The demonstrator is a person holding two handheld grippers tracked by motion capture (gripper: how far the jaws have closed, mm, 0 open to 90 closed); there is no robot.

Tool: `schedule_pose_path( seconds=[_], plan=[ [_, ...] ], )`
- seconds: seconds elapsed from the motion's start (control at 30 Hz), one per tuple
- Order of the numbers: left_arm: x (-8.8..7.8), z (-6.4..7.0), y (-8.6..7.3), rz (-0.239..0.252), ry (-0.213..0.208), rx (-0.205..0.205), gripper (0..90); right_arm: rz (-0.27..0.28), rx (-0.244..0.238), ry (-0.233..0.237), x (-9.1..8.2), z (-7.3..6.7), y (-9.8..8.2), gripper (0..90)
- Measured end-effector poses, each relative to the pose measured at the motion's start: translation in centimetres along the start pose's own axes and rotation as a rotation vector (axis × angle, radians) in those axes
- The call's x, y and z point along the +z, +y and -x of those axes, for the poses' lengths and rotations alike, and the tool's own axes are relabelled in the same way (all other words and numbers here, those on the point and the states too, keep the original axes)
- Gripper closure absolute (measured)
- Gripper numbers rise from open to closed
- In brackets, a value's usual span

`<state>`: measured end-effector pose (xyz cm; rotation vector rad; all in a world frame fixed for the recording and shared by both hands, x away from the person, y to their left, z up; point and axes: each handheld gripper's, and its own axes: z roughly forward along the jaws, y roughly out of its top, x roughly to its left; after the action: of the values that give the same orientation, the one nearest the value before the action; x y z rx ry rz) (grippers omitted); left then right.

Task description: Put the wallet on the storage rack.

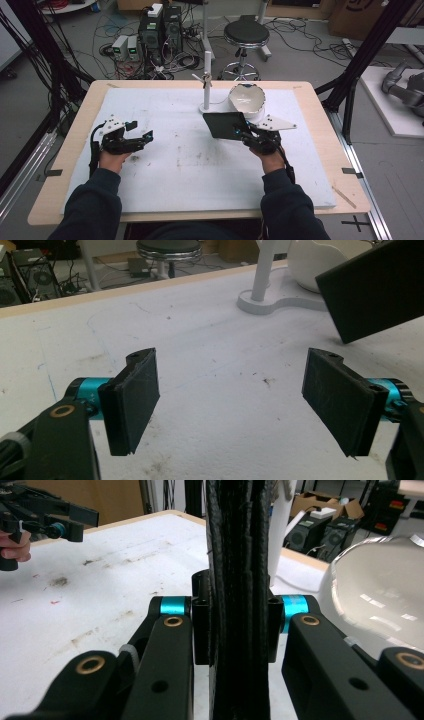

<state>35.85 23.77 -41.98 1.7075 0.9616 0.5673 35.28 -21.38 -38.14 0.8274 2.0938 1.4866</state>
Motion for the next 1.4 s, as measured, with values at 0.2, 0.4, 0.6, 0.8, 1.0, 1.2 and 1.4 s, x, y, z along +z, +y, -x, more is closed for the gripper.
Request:
schedule_pose_path(
  seconds=[0.2, 0.4, 0.6, 0.8, 1.0, 1.2, 1.4],
  plan=[
    [-0.1, -0.1, 0.0, 0.003, 0.0, -0.003, 22.8, 0.031, -0.077, -0.016, -1.8, 0.8, 1.9, 75.4],
    [0.0, 0.0, 0.0, -0.001, -0.001, 0.001, 22.7, 0.019, -0.202, -0.049, -4.1, 3.0, 5.9, 75.4],
    [0.0, -0.1, 0.0, -0.008, 0.0, 0.001, 22.6, -0.035, -0.303, -0.101, -5.1, 5.9, 9.3, 75.3],
    [0.0, -0.1, 0.0, -0.007, 0.0, 0.0, 22.6, -0.119, -0.4, -0.135, -4.8, 7.8, 10.4, 75.3],
    [-0.1, -0.1, 0.0, -0.005, 0.001, -0.002, 22.7, -0.255, -0.534, -0.149, -3.4, 9.2, 10.3, 75.3],
    [-0.1, -0.1, 0.0, -0.001, 0.004, -0.005, 22.7, -0.321, -0.626, -0.139, -1.4, 9.6, 10.0, 75.2],
    [-0.2, -0.2, 0.0, -0.001, 0.002, -0.006, 22.7, -0.404, -0.757, -0.108, 0.7, 9.6, 10.3, 75.3]
  ],
)
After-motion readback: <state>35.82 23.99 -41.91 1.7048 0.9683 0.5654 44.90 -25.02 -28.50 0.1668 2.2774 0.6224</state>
